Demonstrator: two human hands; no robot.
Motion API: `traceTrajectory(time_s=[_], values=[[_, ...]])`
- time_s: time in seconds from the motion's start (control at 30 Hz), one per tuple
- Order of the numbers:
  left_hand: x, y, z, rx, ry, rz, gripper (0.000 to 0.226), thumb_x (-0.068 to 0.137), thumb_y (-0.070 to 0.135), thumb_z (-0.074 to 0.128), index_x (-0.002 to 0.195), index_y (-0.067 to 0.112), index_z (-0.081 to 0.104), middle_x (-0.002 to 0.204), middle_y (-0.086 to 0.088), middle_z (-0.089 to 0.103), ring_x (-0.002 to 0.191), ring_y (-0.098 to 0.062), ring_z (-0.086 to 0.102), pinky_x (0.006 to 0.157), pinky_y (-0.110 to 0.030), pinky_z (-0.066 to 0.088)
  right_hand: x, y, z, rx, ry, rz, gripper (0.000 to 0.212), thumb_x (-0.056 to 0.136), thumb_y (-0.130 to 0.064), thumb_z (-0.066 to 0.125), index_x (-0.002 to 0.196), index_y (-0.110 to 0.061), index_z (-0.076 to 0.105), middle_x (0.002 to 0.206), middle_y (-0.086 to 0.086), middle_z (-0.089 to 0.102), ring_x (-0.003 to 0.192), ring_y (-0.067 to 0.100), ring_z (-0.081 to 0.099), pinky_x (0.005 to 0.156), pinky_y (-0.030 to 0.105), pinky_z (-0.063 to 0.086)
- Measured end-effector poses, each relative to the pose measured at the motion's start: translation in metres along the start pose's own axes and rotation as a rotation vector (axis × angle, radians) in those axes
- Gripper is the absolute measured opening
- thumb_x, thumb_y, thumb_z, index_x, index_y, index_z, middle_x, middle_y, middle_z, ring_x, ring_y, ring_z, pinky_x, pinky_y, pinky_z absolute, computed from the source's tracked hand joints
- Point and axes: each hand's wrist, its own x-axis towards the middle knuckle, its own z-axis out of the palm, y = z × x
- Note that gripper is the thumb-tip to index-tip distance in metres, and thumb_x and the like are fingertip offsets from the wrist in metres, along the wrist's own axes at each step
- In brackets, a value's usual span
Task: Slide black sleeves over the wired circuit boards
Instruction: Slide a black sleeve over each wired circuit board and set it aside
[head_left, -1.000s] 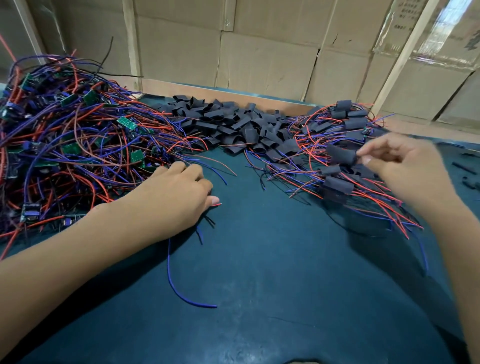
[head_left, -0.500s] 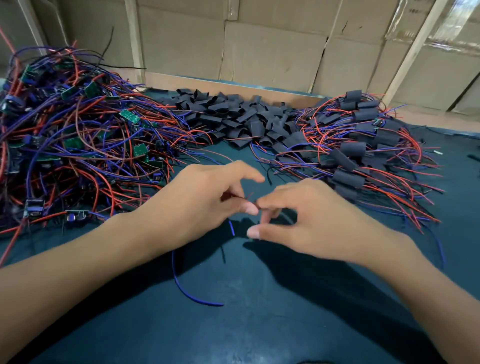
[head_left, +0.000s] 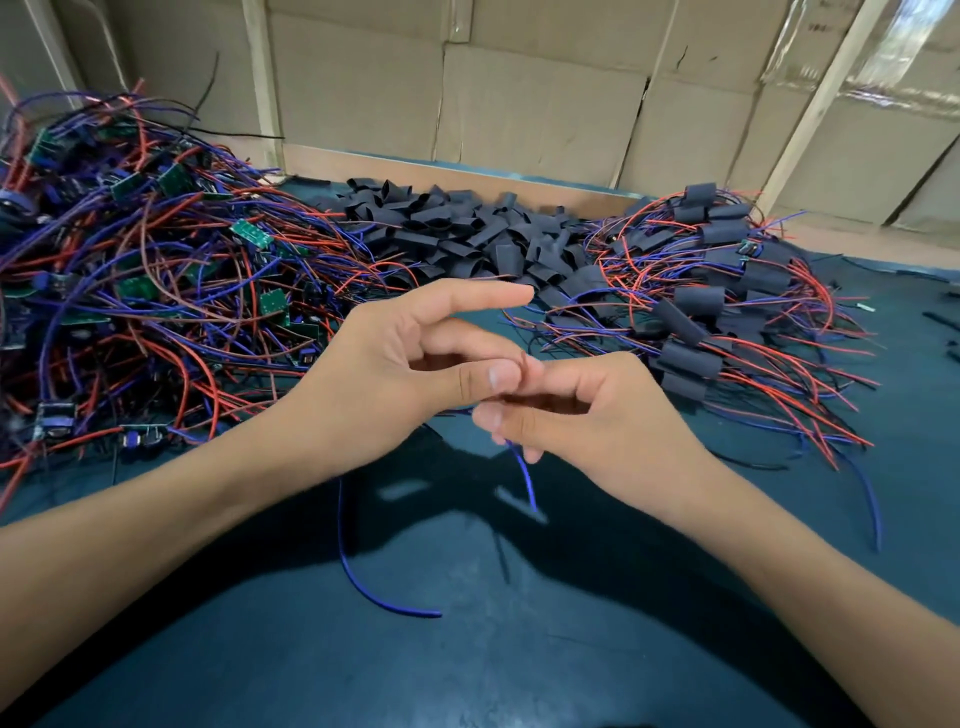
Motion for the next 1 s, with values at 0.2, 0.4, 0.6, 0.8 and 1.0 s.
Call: traceTrajectory(time_s=[0.2,0.4,0.6,0.8,1.0], values=[[0.003,-0.005,-0.017,0.505,-0.044,-0.061,0.052,0.092,0.042,0.067,0.14,0.032,0.052,0.121,0.013,0.069,0.114,-0.002,0.061,0.097,-0.022,0.05,0.008,-0.004,-0.019,0.108,0.212,0.07,0.01,0.092,-0.005,0.069,0.089,0.0,0.077,0.072,0.006,0.075,0.061,0.015,0.068,0.06,0.021,0.044],[0.003,-0.015,-0.026,0.985,-0.214,-0.045,0.022,0.095,0.034,0.065,0.114,0.027,0.072,0.107,0.011,0.064,0.102,-0.007,0.048,0.096,-0.021,0.036,0.013,-0.006,-0.048,0.173,0.623,0.142,0.007,0.091,-0.016,0.07,0.09,-0.017,0.077,0.072,-0.001,0.075,0.06,0.015,0.07,0.055,0.023,0.043],[0.001,-0.016,-0.023,1.005,-0.13,0.054,0.011,0.096,0.027,0.065,0.104,0.025,0.074,0.091,0.011,0.064,0.091,-0.013,0.054,0.087,-0.033,0.045,0.008,-0.012,-0.043,-0.185,0.905,-0.195,0.027,0.094,-0.024,0.068,0.121,-0.026,0.064,0.092,-0.013,0.07,0.08,0.008,0.064,0.077,0.023,0.049],[0.002,-0.006,-0.014,1.04,-0.02,0.326,0.015,0.1,0.027,0.062,0.103,0.018,0.073,0.093,0.007,0.068,0.088,-0.019,0.063,0.079,-0.041,0.052,-0.003,-0.024,-0.036,-0.459,0.574,-0.492,0.029,0.095,-0.031,0.07,0.118,-0.014,0.07,0.102,-0.006,0.072,0.09,0.005,0.069,0.087,0.019,0.049],[-0.004,-0.011,0.0,0.899,-0.025,0.422,0.011,0.093,0.01,0.068,0.102,0.014,0.073,0.094,0.003,0.064,0.085,-0.013,0.061,0.075,-0.033,0.052,-0.002,-0.008,-0.015,-0.364,0.106,-0.193,0.068,0.082,-0.037,0.081,0.143,-0.026,0.055,0.106,-0.011,0.074,0.094,0.009,0.072,0.096,0.023,0.05]])
